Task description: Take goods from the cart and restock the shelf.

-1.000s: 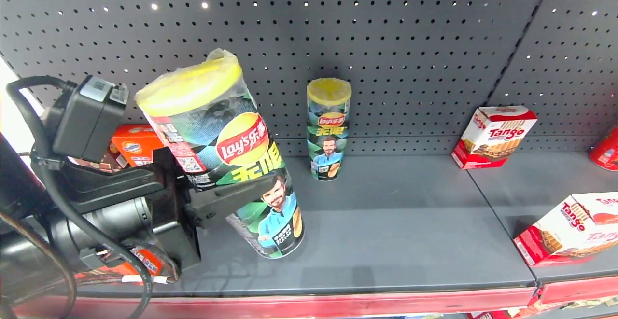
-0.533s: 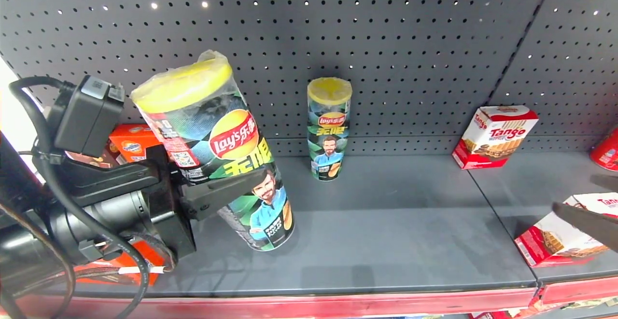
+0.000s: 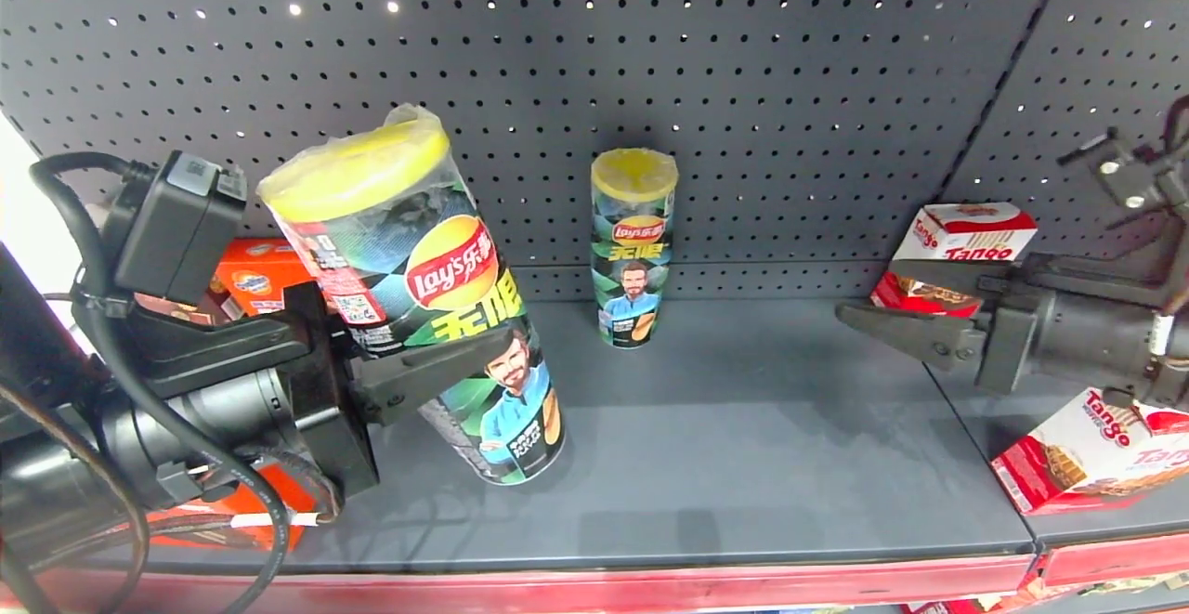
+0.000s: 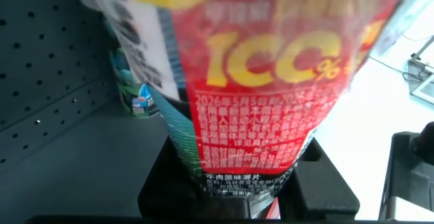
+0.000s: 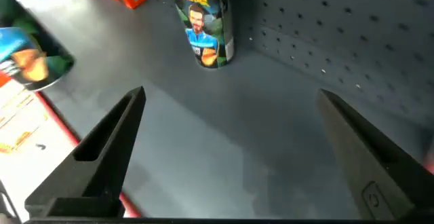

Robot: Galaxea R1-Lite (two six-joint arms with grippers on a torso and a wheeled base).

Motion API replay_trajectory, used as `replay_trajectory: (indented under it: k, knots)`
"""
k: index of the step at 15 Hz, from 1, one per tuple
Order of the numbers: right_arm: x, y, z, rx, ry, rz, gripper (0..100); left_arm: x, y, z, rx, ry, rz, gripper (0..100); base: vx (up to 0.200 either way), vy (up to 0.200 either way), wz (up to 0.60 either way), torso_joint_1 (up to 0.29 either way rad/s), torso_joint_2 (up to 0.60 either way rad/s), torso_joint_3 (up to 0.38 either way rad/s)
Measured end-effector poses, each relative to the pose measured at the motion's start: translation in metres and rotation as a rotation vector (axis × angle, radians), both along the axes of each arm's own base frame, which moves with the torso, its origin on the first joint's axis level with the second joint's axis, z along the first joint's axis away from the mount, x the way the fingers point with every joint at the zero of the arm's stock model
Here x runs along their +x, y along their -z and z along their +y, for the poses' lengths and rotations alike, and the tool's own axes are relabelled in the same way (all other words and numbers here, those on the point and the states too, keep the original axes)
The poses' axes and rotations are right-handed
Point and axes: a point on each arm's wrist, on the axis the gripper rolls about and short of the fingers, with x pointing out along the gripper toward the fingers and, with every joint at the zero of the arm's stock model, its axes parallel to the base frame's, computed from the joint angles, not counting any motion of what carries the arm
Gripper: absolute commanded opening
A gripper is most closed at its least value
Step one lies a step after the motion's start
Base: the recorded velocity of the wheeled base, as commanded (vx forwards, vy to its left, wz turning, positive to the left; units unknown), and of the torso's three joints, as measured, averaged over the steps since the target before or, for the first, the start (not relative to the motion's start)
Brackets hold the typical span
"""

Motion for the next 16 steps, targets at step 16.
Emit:
replay_trajectory:
  k: [16]
  knots:
    - [0.129,0.007,0.061,-0.025,-0.575,-0.213,100,-0.002,0.001,-0.003,-0.012,0.045,0.015,0,0.0,0.0,0.0,0.0,0.0,0.0]
